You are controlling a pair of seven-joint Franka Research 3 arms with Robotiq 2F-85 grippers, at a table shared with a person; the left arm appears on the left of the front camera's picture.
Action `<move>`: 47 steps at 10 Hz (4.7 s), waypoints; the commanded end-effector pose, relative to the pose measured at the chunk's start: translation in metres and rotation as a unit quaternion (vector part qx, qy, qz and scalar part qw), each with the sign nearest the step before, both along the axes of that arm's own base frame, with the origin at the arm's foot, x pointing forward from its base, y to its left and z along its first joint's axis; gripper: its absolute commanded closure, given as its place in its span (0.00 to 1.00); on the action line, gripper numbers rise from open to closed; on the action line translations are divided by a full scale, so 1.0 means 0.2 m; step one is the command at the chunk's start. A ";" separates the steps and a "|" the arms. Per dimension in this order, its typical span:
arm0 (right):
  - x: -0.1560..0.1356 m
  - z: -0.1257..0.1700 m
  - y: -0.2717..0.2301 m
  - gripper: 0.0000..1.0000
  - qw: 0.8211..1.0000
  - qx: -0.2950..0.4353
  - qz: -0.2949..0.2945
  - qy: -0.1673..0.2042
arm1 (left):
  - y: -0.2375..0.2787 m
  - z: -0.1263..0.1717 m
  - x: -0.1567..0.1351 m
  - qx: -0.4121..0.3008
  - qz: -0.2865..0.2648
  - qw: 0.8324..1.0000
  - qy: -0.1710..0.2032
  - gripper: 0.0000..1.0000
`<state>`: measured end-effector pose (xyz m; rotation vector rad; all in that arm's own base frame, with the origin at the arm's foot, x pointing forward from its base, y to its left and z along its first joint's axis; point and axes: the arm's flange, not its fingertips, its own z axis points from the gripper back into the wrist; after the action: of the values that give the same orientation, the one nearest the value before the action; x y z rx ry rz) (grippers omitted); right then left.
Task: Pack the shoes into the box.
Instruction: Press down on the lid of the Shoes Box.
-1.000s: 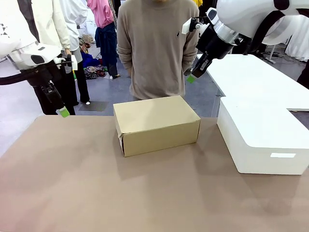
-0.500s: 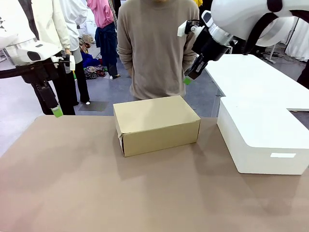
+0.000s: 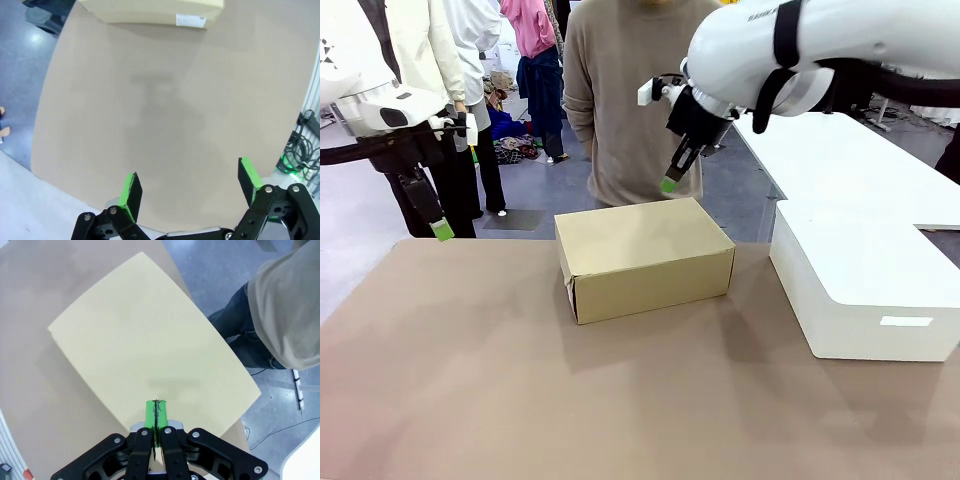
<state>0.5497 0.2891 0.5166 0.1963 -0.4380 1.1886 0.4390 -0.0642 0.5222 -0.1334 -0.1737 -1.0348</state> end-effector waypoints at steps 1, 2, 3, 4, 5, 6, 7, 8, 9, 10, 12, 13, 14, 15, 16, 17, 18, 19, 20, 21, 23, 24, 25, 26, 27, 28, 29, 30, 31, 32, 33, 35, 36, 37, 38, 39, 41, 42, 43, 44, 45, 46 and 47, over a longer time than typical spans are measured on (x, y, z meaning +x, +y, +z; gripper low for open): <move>0.11 -0.06 0.07 1.00 1.000 -0.011 -0.022 -0.015 | 0.00 -0.01 0.00 -0.007 0.004 1.000 -0.003 0.00; 0.15 -0.11 0.11 1.00 0.999 -0.023 -0.030 -0.027 | 0.00 -0.01 0.00 -0.007 0.004 1.000 -0.003 0.00; 0.17 -0.16 0.14 1.00 0.999 -0.026 -0.035 -0.030 | 0.00 -0.01 0.00 -0.007 0.004 1.000 -0.003 0.00; 0.19 -0.20 0.17 1.00 0.999 -0.031 -0.035 -0.024 | 0.00 -0.01 0.00 -0.007 0.004 1.000 -0.003 0.00; 0.21 -0.23 0.18 1.00 0.999 -0.030 -0.038 -0.019 | 0.00 -0.01 0.00 -0.007 0.004 1.000 -0.003 0.00; 0.22 -0.27 0.19 1.00 0.999 -0.029 -0.042 -0.016 | 0.00 -0.01 0.00 -0.007 0.004 1.000 -0.003 0.00; 0.23 -0.30 0.20 1.00 0.999 -0.029 -0.044 -0.012 | 0.00 -0.01 0.00 -0.007 0.004 1.000 -0.003 0.00; 0.23 -0.33 0.21 1.00 0.999 -0.028 -0.045 -0.008 | 0.00 -0.01 0.00 -0.007 0.004 1.000 -0.003 0.00; 0.23 -0.37 0.22 1.00 0.999 -0.031 -0.043 -0.002 | 0.00 -0.01 0.00 -0.007 0.004 1.000 -0.003 0.00; 0.24 -0.42 0.23 1.00 0.998 -0.034 -0.043 0.007 | 0.00 -0.01 0.00 -0.007 0.004 1.000 -0.003 0.00; 0.24 -0.50 0.23 1.00 0.998 -0.041 -0.042 0.017 | 0.00 -0.01 0.00 -0.007 0.004 1.000 -0.003 0.00; 0.24 -0.53 0.24 1.00 0.998 -0.046 -0.041 0.017 | 0.00 -0.01 0.00 -0.007 0.004 1.000 -0.003 0.00; 0.24 -0.56 0.24 1.00 0.998 -0.050 -0.041 0.021 | 0.00 -0.01 0.00 -0.007 0.004 1.000 -0.003 0.00; 0.25 -0.58 0.24 1.00 0.997 -0.055 -0.039 0.023 | 0.00 -0.01 0.00 -0.007 0.004 1.000 -0.003 0.00; 0.25 -0.59 0.24 1.00 0.997 -0.055 -0.039 0.025 | 0.00 -0.01 0.00 -0.007 0.004 1.000 -0.003 0.00; 0.23 -0.54 0.24 1.00 0.998 -0.045 -0.040 0.017 | 0.00 -0.01 0.00 -0.007 0.004 1.000 -0.003 0.00; 0.21 -0.43 0.24 1.00 0.999 -0.032 -0.041 0.007 | 0.00 -0.01 0.00 -0.007 0.004 1.000 -0.003 0.00; 0.19 -0.32 0.24 1.00 0.999 -0.021 -0.038 0.000 | 0.00 -0.01 0.00 -0.007 0.004 1.000 -0.003 0.00; 0.16 -0.24 0.23 1.00 0.999 -0.013 -0.034 -0.001 | 0.00 -0.01 0.00 -0.007 0.004 1.000 -0.003 0.00; 0.14 -0.18 0.22 1.00 0.999 -0.015 -0.029 -0.002 | 0.00 -0.01 0.00 -0.007 0.004 1.000 -0.003 0.00; 0.07 -0.08 0.21 1.00 1.000 -0.017 -0.015 -0.001 | 0.00 -0.01 0.00 -0.007 0.004 1.000 -0.003 0.00; 0.04 -0.05 0.21 1.00 1.000 -0.015 -0.010 -0.006 | 0.00 -0.01 0.00 -0.007 0.004 1.000 -0.003 0.00; 0.02 -0.04 0.21 1.00 1.000 -0.012 -0.008 -0.009 | 0.00 -0.01 0.00 -0.007 0.004 1.000 -0.003 0.00; 0.09 -0.04 0.25 1.00 0.999 -0.024 -0.019 -0.016 | 0.00 -0.01 0.00 -0.007 0.004 1.000 -0.003 0.00; 0.09 -0.04 0.25 1.00 0.999 -0.024 -0.019 -0.016 | 0.00 -0.01 0.00 -0.007 0.004 1.000 -0.003 0.00; 0.09 -0.04 0.25 1.00 0.999 -0.024 -0.019 -0.016 | 0.00 -0.01 0.00 -0.007 0.004 1.000 -0.003 0.00; 0.09 -0.04 0.25 1.00 0.999 -0.024 -0.019 -0.016 | 0.00 -0.01 0.00 -0.007 0.004 1.000 -0.003 0.00; 0.07 -0.05 0.26 1.00 0.999 -0.027 -0.017 -0.013 | 0.00 -0.01 0.00 -0.007 0.004 1.000 -0.003 0.00; 0.04 0.03 0.22 1.00 1.000 -0.021 -0.017 -0.012 | 0.00 -0.01 0.00 -0.007 0.004 1.000 -0.003 0.00; -0.05 0.13 0.15 1.00 0.999 -0.027 -0.020 -0.010 | 0.00 -0.01 0.00 -0.007 0.004 1.000 -0.003 0.00; -0.14 0.20 0.07 1.00 1.000 -0.028 -0.012 0.000 | 0.00 -0.01 0.00 -0.007 0.004 1.000 -0.003 0.00; -0.33 0.30 -0.08 0.80 0.999 -0.033 -0.007 0.019 | 0.00 -0.01 0.00 -0.007 0.004 1.000 -0.003 0.00; -0.43 0.33 -0.14 0.60 0.999 -0.037 -0.017 0.027 | 0.00 -0.01 0.00 -0.007 0.004 1.000 -0.003 0.00; -0.54 0.36 -0.22 0.40 0.997 -0.051 -0.024 0.045 | 0.00 -0.01 0.00 -0.007 0.004 1.000 -0.003 0.00; -0.63 0.38 -0.28 0.20 0.997 -0.058 -0.041 0.043 | 0.00 -0.01 0.00 -0.007 0.004 1.000 -0.003 0.00; -0.71 0.39 -0.34 0.00 0.997 -0.060 -0.049 0.030 | 0.00 -0.01 0.00 -0.007 0.004 1.000 -0.003 0.00; -0.85 0.36 -0.48 0.00 0.995 -0.071 -0.075 0.011 | 0.00 -0.01 0.00 -0.007 0.004 1.000 -0.003 0.00; -0.89 0.33 -0.53 0.00 0.994 -0.063 -0.089 0.016 | 0.00 -0.01 0.00 -0.007 0.004 1.000 -0.003 0.00; -0.94 0.29 -0.57 0.00 0.994 -0.055 -0.095 0.021 | 0.00 -0.01 0.00 -0.007 0.004 1.000 -0.003 0.00; -0.98 0.25 -0.62 0.00 0.993 -0.053 -0.106 0.025 | 0.00 -0.01 0.00 -0.007 0.004 1.000 -0.003 0.00; -1.03 0.22 -0.65 0.00 0.992 -0.046 -0.114 0.026 | 0.00 -0.01 0.00 -0.007 0.004 1.000 -0.003 0.00; -1.06 0.20 -0.67 0.00 0.992 -0.040 -0.118 0.030 | 0.00 -0.01 0.00 -0.007 0.004 1.000 -0.003 0.00; -1.08 0.17 -0.69 0.00 0.991 -0.038 -0.120 0.034 | 0.00 -0.01 0.00 -0.007 0.004 1.000 -0.003 0.00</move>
<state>0.3403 0.1504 0.5560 0.1062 -0.3215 0.9882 0.4391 -0.0642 0.5217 -0.1342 -0.1727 -1.0345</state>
